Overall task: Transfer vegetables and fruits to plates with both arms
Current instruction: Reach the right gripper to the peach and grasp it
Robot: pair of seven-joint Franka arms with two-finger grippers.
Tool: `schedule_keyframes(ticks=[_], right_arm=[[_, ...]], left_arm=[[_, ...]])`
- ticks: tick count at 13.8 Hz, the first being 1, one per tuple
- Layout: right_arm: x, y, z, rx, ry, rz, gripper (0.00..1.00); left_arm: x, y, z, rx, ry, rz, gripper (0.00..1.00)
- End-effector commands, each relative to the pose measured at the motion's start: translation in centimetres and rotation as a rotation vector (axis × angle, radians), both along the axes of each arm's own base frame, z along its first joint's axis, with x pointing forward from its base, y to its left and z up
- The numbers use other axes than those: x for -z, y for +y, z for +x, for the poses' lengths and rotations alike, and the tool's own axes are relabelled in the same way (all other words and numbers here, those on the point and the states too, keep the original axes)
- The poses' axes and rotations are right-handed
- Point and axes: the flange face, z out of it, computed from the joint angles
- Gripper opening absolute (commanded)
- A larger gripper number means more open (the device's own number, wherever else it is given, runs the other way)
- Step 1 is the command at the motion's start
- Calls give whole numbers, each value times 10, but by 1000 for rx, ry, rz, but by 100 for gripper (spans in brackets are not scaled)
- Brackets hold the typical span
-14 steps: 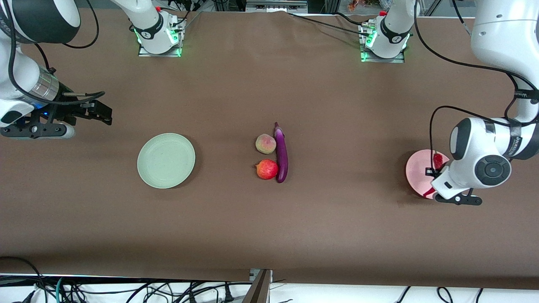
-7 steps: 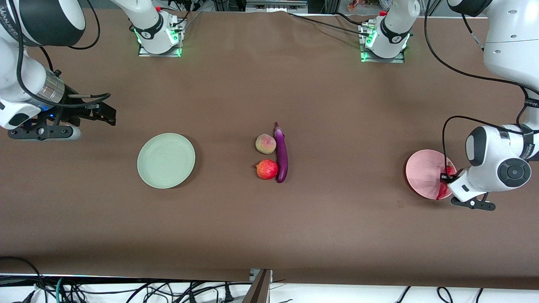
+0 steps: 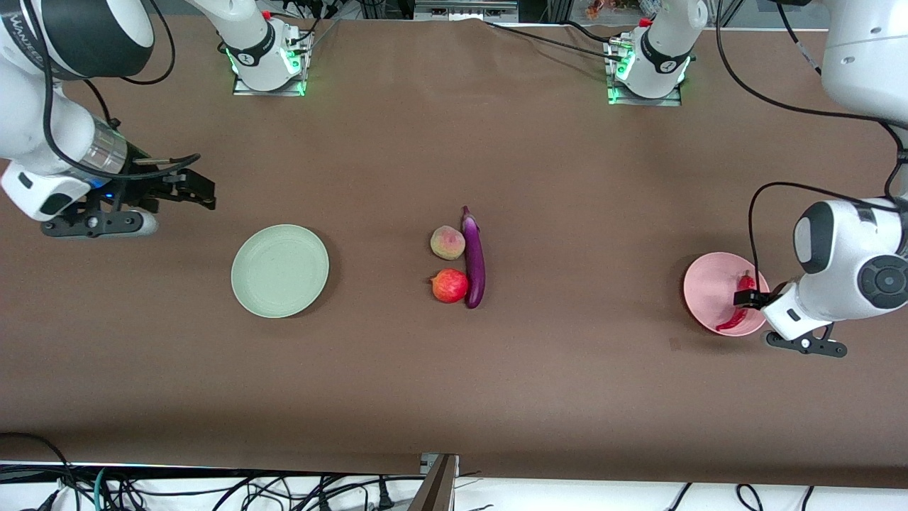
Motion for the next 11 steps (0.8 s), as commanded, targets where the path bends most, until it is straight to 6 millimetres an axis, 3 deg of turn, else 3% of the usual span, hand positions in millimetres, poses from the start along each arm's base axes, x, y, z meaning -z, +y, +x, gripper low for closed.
schedule_keyframes(ticks=[1, 3, 5, 8, 11], right_arm=[[24, 39, 7, 25, 24, 31, 100], [42, 88, 10, 73, -7, 24, 100], [66, 138, 8, 112, -22, 23, 100], [109, 229, -13, 137, -42, 12, 100], [150, 277, -26, 167, -41, 5, 100]], left_arm=[[-23, -33, -9, 18, 43, -84, 100], [-24, -85, -16, 24, 110, -216, 100], [-23, -106, -17, 15, 117, -299, 100], [-20, -96, -17, 8, 120, -294, 100], [-20, -95, -17, 8, 118, -291, 100]])
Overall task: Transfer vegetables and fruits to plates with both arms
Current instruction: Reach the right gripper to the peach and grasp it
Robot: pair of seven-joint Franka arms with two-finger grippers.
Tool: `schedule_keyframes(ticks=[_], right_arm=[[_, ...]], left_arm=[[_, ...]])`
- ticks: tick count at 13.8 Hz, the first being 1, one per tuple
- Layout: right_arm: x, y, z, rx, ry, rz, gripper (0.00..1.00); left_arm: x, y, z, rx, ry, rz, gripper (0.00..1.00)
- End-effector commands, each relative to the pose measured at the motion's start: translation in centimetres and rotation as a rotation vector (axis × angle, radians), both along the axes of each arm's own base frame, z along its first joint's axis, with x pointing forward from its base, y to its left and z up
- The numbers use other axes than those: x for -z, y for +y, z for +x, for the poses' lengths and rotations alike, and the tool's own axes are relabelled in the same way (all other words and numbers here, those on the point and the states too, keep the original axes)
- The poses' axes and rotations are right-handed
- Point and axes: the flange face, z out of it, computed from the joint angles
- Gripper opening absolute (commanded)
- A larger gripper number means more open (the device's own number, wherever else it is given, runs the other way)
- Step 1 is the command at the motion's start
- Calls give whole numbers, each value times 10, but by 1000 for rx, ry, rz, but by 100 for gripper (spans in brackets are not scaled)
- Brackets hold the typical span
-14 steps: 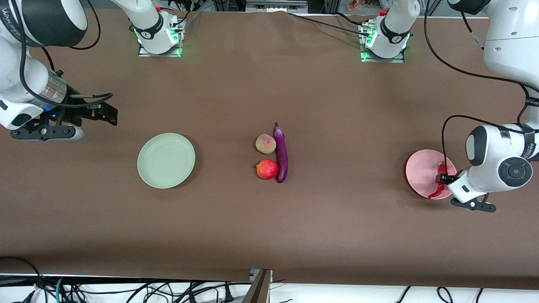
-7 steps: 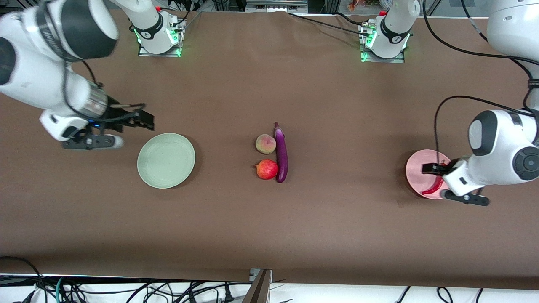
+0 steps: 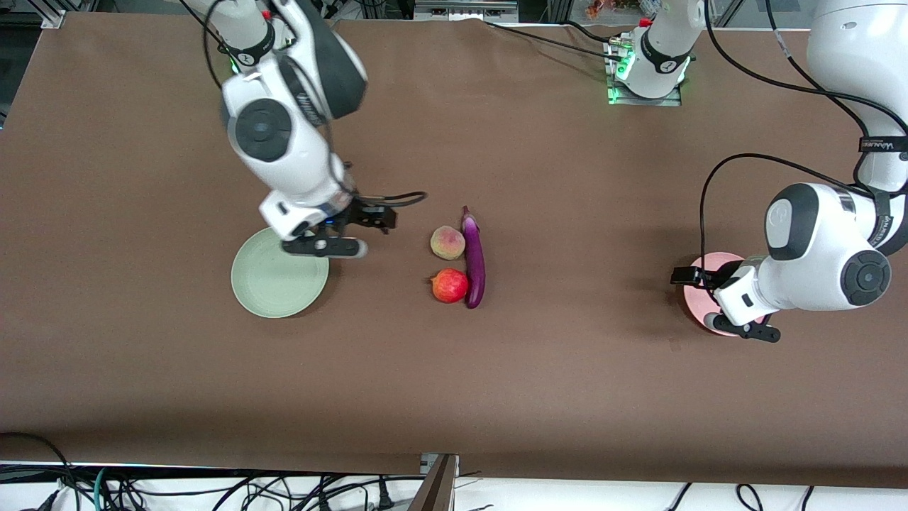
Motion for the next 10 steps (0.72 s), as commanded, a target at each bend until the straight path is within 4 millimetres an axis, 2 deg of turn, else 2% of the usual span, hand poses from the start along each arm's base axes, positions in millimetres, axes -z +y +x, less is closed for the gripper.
schedule_keyframes(ticks=[1, 4, 5, 10], right_arm=[[25, 30, -2, 44, -23, 2, 100], [54, 80, -17, 85, -16, -8, 100], [61, 91, -19, 99, -15, -10, 100], [92, 136, -51, 101, -7, -24, 100]], left_arm=[[-2, 2, -3, 10, 5, -19, 100], [2, 3, -3, 10, 8, -19, 100], [4, 3, -3, 10, 11, -20, 100], [6, 3, -3, 10, 14, -20, 100]])
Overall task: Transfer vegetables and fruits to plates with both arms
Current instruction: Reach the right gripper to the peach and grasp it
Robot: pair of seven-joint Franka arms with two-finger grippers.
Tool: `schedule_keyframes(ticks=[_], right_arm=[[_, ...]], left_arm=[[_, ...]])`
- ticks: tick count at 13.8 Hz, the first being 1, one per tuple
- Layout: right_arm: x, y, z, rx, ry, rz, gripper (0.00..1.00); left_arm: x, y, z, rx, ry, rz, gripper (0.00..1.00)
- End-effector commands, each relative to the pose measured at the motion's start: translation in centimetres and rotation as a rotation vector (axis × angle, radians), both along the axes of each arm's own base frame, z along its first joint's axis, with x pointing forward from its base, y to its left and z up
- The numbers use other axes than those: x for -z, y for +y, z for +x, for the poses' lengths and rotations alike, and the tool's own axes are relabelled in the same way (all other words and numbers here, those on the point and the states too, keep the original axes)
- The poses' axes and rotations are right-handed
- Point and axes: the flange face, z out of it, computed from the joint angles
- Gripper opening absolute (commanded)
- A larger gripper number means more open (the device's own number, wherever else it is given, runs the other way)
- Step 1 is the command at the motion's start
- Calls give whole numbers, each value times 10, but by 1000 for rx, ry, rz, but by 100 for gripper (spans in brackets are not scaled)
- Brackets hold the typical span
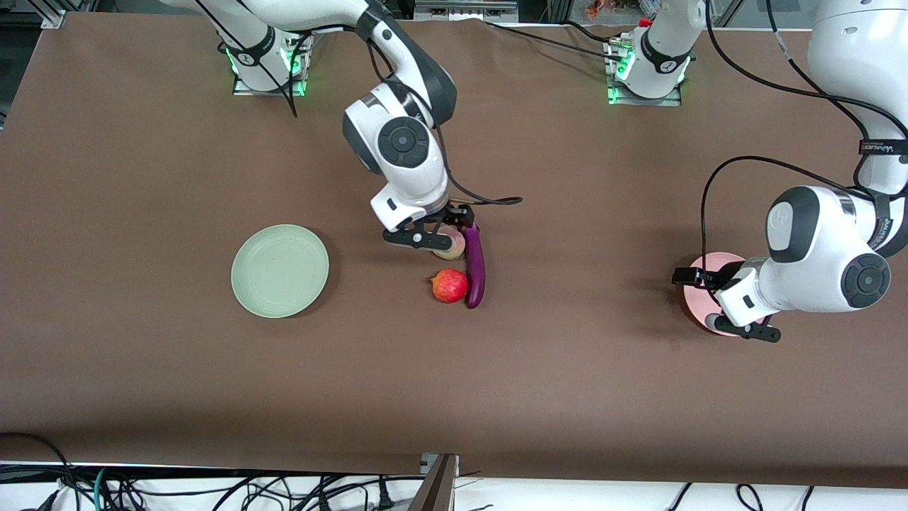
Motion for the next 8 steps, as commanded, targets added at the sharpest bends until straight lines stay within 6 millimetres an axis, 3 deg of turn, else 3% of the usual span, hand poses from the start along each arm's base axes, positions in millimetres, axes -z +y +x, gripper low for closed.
schedule_keyframes(ticks=[1, 4, 8], right_arm=[[12, 24, -10, 42, -22, -1, 100], [33, 44, -26, 37, -51, -19, 100], [59, 40, -20, 10, -86, -58, 100]], left_arm=[[-1, 1, -3, 12, 3, -19, 100], [3, 1, -2, 12, 9, -20, 100], [3, 0, -2, 13, 9, -20, 100]])
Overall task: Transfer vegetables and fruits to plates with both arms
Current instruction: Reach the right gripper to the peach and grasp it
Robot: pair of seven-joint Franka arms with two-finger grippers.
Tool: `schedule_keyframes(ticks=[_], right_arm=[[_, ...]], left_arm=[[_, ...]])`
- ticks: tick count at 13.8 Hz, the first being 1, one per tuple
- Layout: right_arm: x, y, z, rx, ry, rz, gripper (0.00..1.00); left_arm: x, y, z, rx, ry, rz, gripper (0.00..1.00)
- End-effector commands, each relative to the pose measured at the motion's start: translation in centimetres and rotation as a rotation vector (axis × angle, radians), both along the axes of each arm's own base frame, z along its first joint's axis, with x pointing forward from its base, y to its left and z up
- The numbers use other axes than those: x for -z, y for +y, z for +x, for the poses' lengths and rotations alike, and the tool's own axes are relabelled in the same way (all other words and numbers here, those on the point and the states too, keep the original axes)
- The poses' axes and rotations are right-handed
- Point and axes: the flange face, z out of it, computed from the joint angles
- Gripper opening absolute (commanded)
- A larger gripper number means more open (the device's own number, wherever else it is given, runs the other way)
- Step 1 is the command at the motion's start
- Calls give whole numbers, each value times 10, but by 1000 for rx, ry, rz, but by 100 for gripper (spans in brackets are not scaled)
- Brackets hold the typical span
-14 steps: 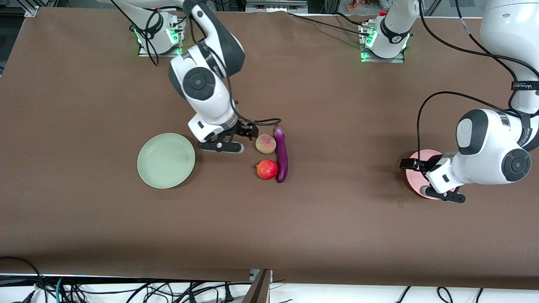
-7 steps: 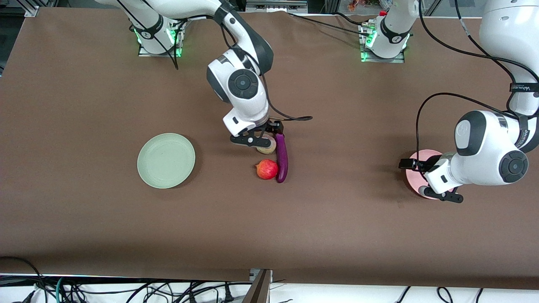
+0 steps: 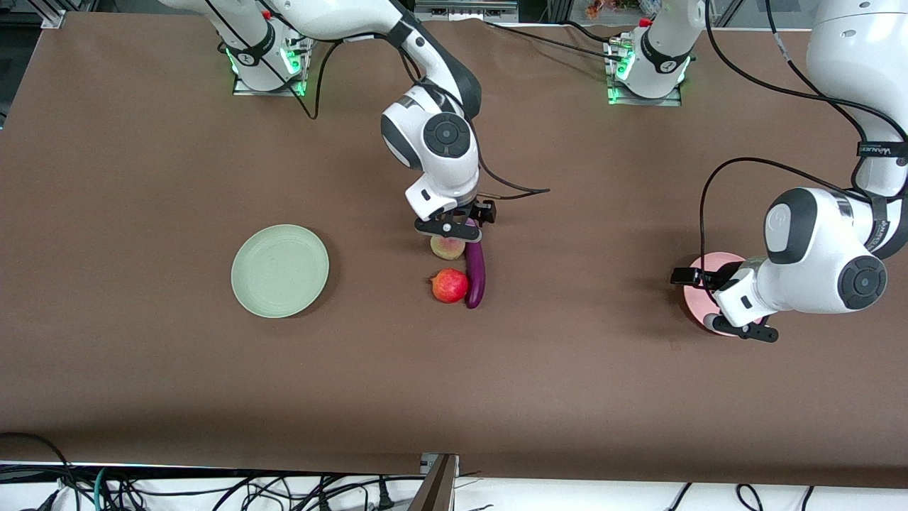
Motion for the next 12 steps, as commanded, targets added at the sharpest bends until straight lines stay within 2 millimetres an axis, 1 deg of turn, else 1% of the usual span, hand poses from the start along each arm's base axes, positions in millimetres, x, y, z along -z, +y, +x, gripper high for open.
schedule_keyframes(ticks=[1, 2, 5, 8, 11, 12], right_arm=[[14, 0, 8, -26, -51, -45, 100], [22, -1, 8, -31, -49, -58, 100], [34, -2, 10, -30, -52, -59, 100], [48, -2, 9, -43, -58, -73, 100], [58, -3, 10, -48, -65, -73, 100], [59, -5, 11, -48, -63, -75, 98]], left_arm=[[-1, 0, -2, 13, 4, -19, 100], [-1, 1, -2, 13, 2, -19, 100], [-1, 1, -1, 12, -1, -19, 100], [4, 1, -1, 11, 0, -20, 100], [4, 1, -1, 11, 1, -20, 100], [3, 0, -1, 13, -1, -20, 100]])
